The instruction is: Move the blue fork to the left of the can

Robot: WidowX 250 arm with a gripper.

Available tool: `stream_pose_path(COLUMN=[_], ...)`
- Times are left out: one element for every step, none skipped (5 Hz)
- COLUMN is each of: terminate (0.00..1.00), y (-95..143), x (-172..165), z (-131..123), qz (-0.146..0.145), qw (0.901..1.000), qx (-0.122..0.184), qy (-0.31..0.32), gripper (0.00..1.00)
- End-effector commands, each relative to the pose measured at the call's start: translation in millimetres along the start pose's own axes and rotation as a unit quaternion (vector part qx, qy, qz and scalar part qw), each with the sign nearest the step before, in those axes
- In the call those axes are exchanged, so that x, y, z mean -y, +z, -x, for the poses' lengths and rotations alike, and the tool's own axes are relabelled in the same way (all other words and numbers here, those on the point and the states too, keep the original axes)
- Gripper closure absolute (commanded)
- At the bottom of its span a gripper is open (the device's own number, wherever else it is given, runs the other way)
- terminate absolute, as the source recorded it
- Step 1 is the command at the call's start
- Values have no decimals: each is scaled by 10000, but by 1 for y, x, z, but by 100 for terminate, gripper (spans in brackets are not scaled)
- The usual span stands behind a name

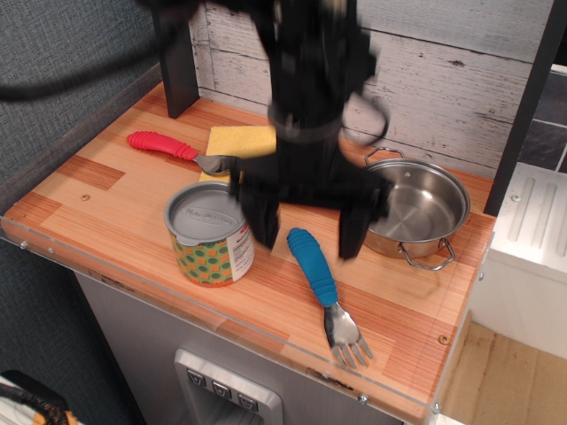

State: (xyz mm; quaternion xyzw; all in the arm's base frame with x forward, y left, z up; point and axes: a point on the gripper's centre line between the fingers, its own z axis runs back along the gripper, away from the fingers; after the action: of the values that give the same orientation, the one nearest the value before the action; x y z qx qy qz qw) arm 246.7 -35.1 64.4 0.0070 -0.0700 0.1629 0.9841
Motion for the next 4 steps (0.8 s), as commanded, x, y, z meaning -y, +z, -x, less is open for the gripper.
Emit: stream_pose_path(terminate=[0, 0, 0, 0], y=[-21, -25, -36, -46], x=[8, 11, 10, 7], z=[-19, -25, -25, -24], qz=[2, -94, -184, -439], qw=[9940, 9897, 9850, 9799], qx=[322, 333, 303, 287], qy=[1050, 1388, 1689, 1925], gripper=[0, 0, 0, 0])
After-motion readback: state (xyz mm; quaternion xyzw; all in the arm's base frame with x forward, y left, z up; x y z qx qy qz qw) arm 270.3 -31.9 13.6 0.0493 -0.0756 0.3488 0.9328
